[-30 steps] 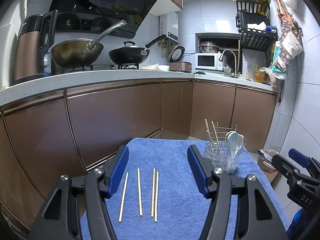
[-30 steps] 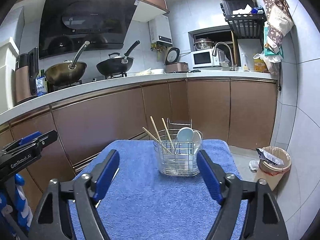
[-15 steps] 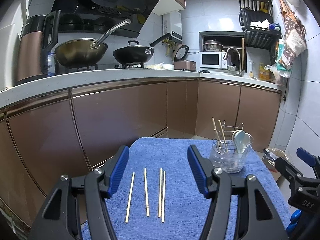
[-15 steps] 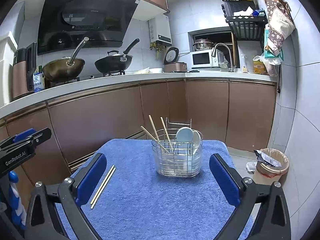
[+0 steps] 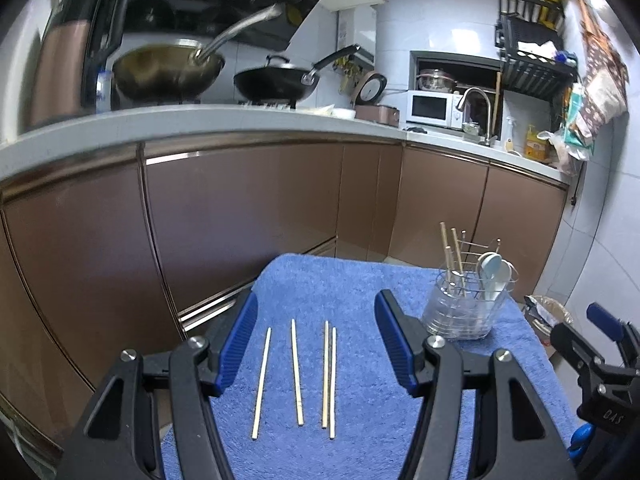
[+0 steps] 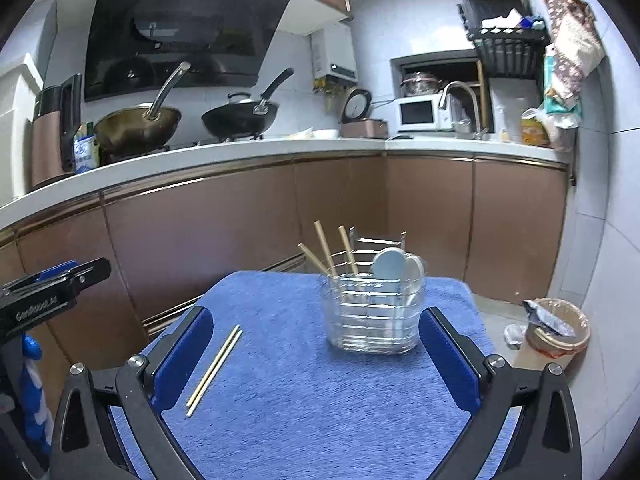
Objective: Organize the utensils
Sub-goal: 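Lower both tools onto the remaining bamboo chopsticks on the towel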
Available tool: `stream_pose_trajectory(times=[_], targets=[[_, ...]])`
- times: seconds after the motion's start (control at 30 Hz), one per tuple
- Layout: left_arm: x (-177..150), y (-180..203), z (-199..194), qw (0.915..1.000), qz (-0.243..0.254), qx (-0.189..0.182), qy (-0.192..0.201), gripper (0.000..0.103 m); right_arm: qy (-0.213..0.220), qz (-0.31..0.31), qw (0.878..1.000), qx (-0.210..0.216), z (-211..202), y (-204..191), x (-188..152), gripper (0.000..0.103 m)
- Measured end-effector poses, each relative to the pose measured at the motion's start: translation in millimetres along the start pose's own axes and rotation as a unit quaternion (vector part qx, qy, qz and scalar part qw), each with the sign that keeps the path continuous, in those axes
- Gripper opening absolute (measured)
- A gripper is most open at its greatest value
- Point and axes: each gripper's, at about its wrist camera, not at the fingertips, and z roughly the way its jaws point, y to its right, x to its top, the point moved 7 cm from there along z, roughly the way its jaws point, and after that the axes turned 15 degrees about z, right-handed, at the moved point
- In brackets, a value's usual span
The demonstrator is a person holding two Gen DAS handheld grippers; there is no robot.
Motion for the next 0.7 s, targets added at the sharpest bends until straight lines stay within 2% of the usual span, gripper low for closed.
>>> stream_pose_trajectory(times=[0.1, 0.23, 0.33, 0.43, 0.5, 0.53, 0.6, 0.7], targets=[[-7, -27, 18, 0.9985, -0.035, -0.026, -0.032, 0.059, -0.037, -0.006, 0.999, 0.004, 16, -6, -7, 0.103], [-16, -59, 46, 0.9923, -0.078, -0.067, -0.069, 0.059, -0.065, -0.019, 0.998, 0.012, 36, -16, -15, 0.103], [-25, -69, 72, 0.9856, -0.095, -0.094, -0.103, 0.059, -0.101, -0.027, 0.994, 0.029, 60, -27, -24, 0.102], [-38, -63, 107, 0.9745, -0.098, -0.133, -0.152, 0.058, -0.134, -0.034, 0.989, 0.046, 82, -36, -32, 0.087], [-48, -54, 134, 0.9672, -0.091, -0.146, -0.187, 0.058, -0.16, -0.033, 0.985, 0.054, 100, -40, -39, 0.071], [-51, -50, 143, 0.9645, -0.09, -0.151, -0.197, 0.057, -0.174, -0.032, 0.983, 0.057, 110, -41, -43, 0.067], [-57, -39, 167, 0.9556, -0.09, -0.172, -0.222, 0.053, -0.189, -0.036, 0.98, 0.059, 121, -42, -49, 0.057], [-64, -22, 195, 0.944, -0.088, -0.199, -0.248, 0.04, -0.209, -0.036, 0.975, 0.061, 138, -39, -61, 0.054]])
